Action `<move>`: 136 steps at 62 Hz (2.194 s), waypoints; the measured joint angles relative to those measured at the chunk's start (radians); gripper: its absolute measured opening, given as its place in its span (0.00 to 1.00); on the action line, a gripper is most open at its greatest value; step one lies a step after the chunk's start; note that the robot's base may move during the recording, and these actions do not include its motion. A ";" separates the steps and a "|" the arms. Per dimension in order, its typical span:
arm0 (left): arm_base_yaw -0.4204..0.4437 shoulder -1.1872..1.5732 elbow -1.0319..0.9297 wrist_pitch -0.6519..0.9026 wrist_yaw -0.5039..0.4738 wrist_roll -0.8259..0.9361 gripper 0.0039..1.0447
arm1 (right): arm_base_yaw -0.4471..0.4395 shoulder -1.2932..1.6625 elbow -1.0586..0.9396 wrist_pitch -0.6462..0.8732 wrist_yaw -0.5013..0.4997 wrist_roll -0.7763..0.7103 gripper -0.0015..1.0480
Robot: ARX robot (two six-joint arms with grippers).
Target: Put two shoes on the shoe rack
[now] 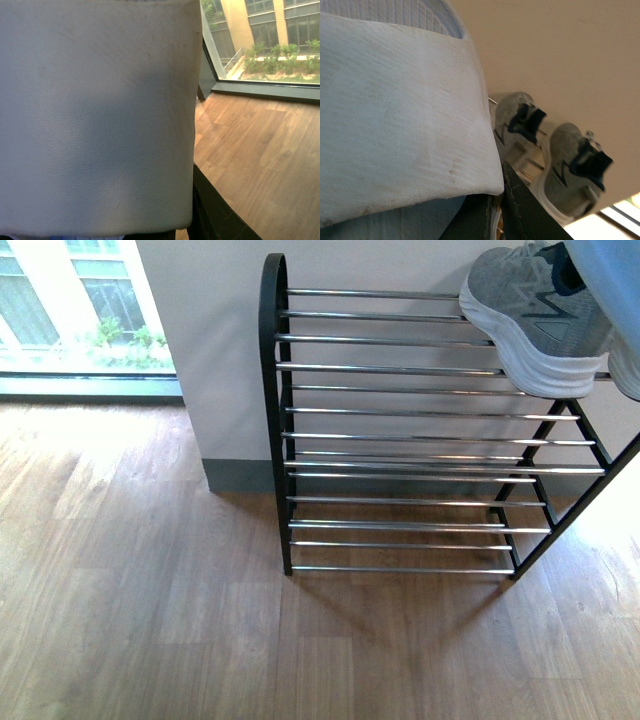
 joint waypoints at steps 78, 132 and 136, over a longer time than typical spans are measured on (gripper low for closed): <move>0.000 -0.001 0.000 0.000 0.000 0.000 0.01 | -0.003 -0.002 -0.001 0.000 0.008 0.000 0.01; 0.000 0.002 0.000 0.000 0.003 0.000 0.01 | 0.183 0.675 0.389 0.226 0.279 0.151 0.01; 0.000 0.002 0.000 0.000 0.002 0.000 0.01 | 0.180 0.793 0.464 0.230 0.312 0.131 0.01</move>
